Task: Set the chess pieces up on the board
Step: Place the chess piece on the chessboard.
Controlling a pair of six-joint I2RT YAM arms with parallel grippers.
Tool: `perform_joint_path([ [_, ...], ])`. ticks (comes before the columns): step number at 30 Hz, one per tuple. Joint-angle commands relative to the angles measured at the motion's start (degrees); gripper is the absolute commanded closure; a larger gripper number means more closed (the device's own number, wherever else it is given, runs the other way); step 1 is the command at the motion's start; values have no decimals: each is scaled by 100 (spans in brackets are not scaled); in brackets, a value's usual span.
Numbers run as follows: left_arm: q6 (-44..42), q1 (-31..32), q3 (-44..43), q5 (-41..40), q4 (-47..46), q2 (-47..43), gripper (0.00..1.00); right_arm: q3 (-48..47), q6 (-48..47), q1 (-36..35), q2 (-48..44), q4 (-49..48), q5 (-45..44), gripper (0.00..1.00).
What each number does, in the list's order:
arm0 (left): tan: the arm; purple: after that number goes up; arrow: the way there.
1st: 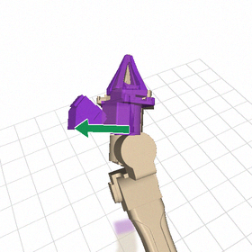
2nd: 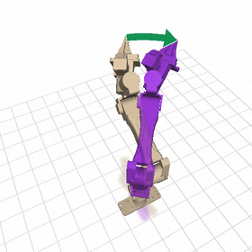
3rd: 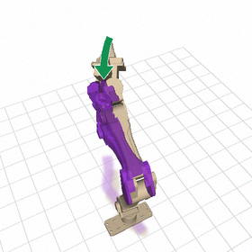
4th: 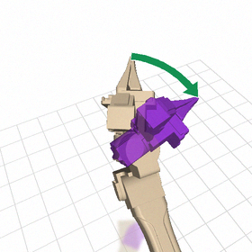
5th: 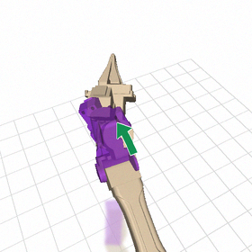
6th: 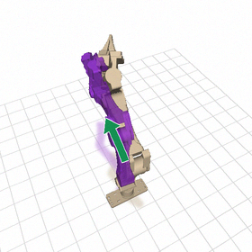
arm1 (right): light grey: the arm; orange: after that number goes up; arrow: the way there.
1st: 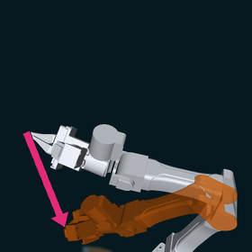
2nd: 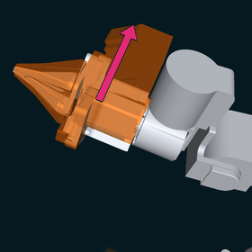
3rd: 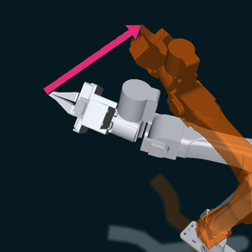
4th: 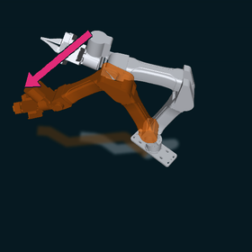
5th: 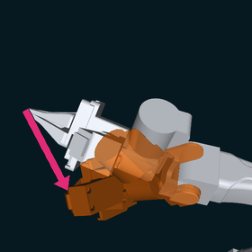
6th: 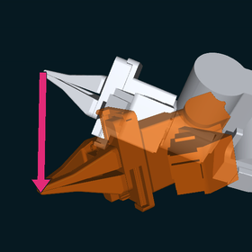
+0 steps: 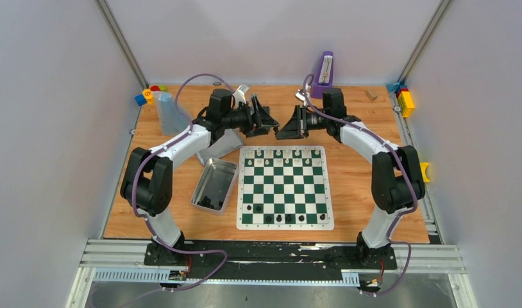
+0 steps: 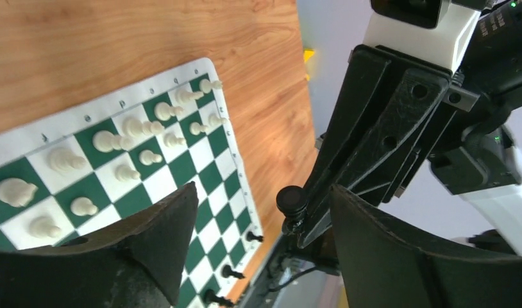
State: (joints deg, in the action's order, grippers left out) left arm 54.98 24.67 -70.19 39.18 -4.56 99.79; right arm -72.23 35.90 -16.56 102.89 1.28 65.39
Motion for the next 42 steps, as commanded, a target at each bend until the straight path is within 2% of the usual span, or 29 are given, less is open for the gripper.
perform_joint_path([
  [1, -1160, -34, -583, -96, 874, -515, 14, -120, -1448, 118, -616, 1101, -47, 100],
  [4, -1908, -141, -790, -103, 1309, -742, 3, 91, -2463, 197, -1003, 1942, -266, 100],
  [7, -2715, -288, -1080, -133, 2128, -897, 0, 126, -3645, 201, -1296, 2985, -564, 100],
  [9, -3568, -378, -1285, -149, 2662, -953, 0, -39, -4611, 189, -1395, 4126, -828, 100],
  [14, -4753, -594, -1602, -672, 4046, -1082, 0, -89, -6448, 28, -1778, 5841, -2294, 100],
  [18, -5558, -672, -1708, -1271, 4789, -1230, 0, 307, -7329, -406, -2199, 6498, -3790, 100],
  [23, -5994, -780, -1605, -1794, 5095, -1455, 0, 259, -7809, -780, -2272, 7223, -4604, 99],
  [28, -6185, -813, -1530, -2067, 5216, -1643, 0, 232, -7711, -1559, -1927, 7726, -5265, 97],
  [32, -6234, -822, -1455, -2115, 5221, -1784, 0, 324, -7588, -2122, -1547, 7791, -5675, 96],
  [42, -6280, -849, -1233, -2352, 5098, -2133, 0, 186, -7413, -3008, -807, 7917, -6310, 93],
])
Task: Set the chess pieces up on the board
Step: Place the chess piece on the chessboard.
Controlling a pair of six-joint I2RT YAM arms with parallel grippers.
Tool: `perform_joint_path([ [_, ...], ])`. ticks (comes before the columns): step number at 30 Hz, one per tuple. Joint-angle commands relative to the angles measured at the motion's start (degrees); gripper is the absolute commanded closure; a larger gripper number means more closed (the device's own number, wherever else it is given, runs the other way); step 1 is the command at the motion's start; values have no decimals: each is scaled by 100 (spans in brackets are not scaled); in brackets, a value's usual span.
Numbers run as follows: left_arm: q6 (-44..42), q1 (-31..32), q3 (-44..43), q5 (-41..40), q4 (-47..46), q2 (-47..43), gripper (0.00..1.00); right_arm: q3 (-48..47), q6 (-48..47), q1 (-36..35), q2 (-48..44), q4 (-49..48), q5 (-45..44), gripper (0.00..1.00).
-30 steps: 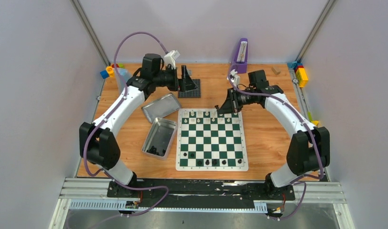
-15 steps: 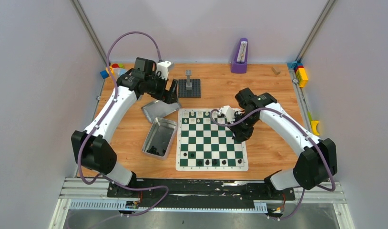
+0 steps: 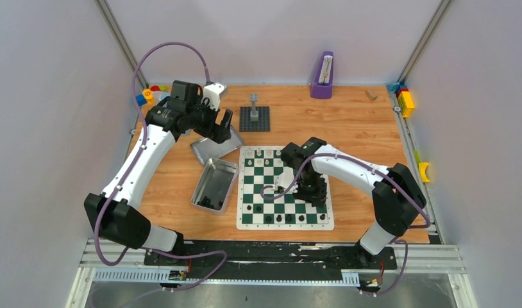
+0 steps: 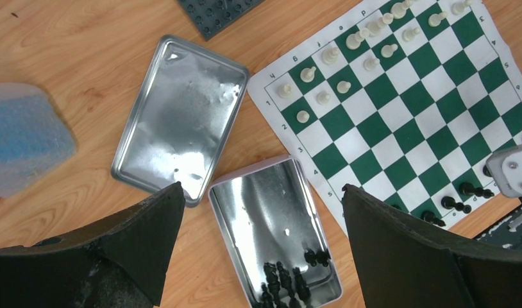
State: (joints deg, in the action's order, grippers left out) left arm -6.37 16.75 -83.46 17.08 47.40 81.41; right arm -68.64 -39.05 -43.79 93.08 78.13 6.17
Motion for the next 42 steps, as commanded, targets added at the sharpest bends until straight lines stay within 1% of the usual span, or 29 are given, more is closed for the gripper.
perform_joint_path([
  [1, -154, -58, 107, -165, -116, -321, 0, -175, 103, -362, 249, 245, -434, 93],
  [4, -170, -67, 172, -182, -151, -377, 0, -187, 170, -525, 516, 234, -607, 92],
  [10, -181, -76, 222, -149, -174, -461, 0, -337, 179, -583, 951, 238, -1143, 92],
  [19, -190, -75, 275, -73, -225, -490, 0, -633, 220, -588, 1444, 276, -1305, 85],
  [28, -198, -76, 306, 2, -262, -474, 0, -798, 310, -589, 1793, 290, -1498, 84],
  [34, -205, -75, 330, 8, -274, -507, 0, -929, 332, -554, 1728, 288, -1408, 83],
  [35, -211, -75, 330, 11, -275, -513, 0, -1014, 339, -511, 1681, 278, -1269, 81],
  [37, -212, -76, 336, 16, -283, -512, 0, -1251, 411, -368, 1600, 268, -888, 73],
  [38, -213, -76, 336, 20, -283, -512, 0, -1358, 446, -267, 1559, 268, -534, 63],
  [39, -204, -76, 333, 22, -290, -512, 0, -1441, 505, -151, 1511, 247, -288, 59],
  [40, -201, -76, 327, 27, -292, -512, 0, -1478, 549, -35, 1451, 200, -92, 55],
  [42, -205, -76, 326, 46, -288, -505, 0, -1479, 637, 186, 1324, 46, 311, 52],
])
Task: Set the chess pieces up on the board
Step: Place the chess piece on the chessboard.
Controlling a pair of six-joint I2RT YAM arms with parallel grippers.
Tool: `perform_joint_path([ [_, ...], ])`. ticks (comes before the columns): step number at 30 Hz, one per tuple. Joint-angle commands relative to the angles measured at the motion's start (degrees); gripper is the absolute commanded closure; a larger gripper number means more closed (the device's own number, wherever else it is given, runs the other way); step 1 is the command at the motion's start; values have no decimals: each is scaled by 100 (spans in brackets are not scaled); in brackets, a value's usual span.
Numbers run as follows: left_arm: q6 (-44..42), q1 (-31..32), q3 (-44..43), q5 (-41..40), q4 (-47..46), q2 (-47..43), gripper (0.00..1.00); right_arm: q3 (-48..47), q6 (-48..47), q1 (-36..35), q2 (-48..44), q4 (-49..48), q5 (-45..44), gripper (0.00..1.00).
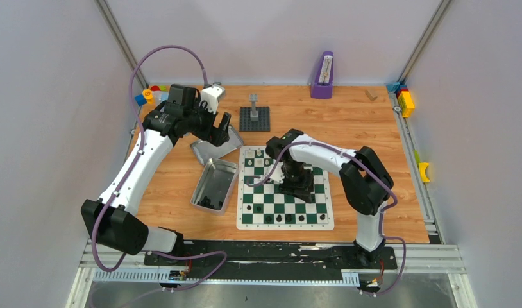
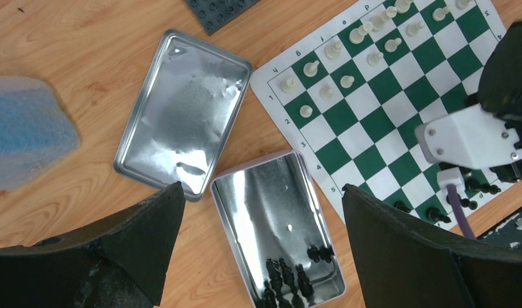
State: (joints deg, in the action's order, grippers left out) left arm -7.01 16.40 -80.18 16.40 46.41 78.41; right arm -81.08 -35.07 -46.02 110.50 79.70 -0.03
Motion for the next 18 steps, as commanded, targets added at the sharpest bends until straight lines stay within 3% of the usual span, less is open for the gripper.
perform_joint_path([
  [1, -138, -41, -9, 120, -192, -193, 0, -200, 299, 522, -484, -218, 1114, 51],
  [4, -133, -41, -21, 127, -188, -159, 0, 62, 486, 792, -636, -641, 1439, 50],
  [18, -118, -41, -25, 129, -181, -115, 0, 973, 1047, 1103, -787, -2041, 1315, 55],
])
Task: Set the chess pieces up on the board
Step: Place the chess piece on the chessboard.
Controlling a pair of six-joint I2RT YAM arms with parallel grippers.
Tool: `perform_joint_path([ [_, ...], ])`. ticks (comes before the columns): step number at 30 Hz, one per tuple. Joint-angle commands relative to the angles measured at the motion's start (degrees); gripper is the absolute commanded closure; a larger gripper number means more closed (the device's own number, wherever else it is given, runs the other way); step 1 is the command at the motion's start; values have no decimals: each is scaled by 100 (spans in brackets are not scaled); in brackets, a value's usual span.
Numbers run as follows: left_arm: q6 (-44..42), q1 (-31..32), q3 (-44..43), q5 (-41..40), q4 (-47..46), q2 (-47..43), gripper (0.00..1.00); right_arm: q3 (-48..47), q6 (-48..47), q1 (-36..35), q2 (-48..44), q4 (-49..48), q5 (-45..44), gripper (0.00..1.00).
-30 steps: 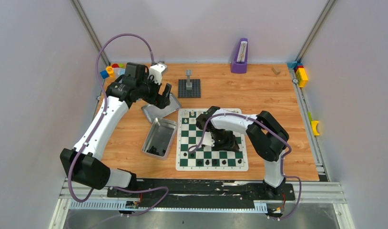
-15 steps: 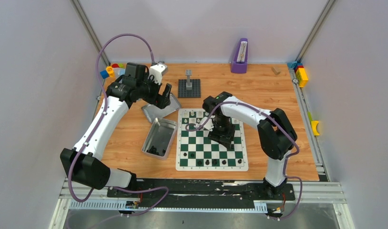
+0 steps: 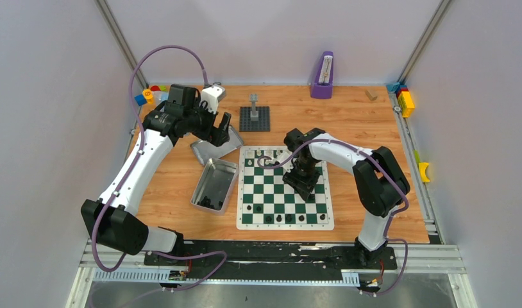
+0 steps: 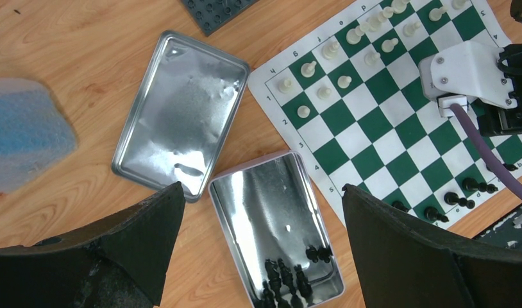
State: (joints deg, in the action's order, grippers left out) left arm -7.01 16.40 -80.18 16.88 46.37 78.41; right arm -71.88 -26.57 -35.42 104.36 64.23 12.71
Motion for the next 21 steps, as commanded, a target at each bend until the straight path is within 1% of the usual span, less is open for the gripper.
perform_joint_path([
  [1, -117, -41, -13, 80, -180, -120, 0, 73, 206, 37, -159, -533, 10, 56],
  [14, -128, -41, -6, 75, -181, -127, 0, 284, 148, 33, -14, -637, -431, 58],
  [21, -120, -41, 3, 82, -186, -116, 0, 449, 151, 35, -1, -686, -437, 58],
])
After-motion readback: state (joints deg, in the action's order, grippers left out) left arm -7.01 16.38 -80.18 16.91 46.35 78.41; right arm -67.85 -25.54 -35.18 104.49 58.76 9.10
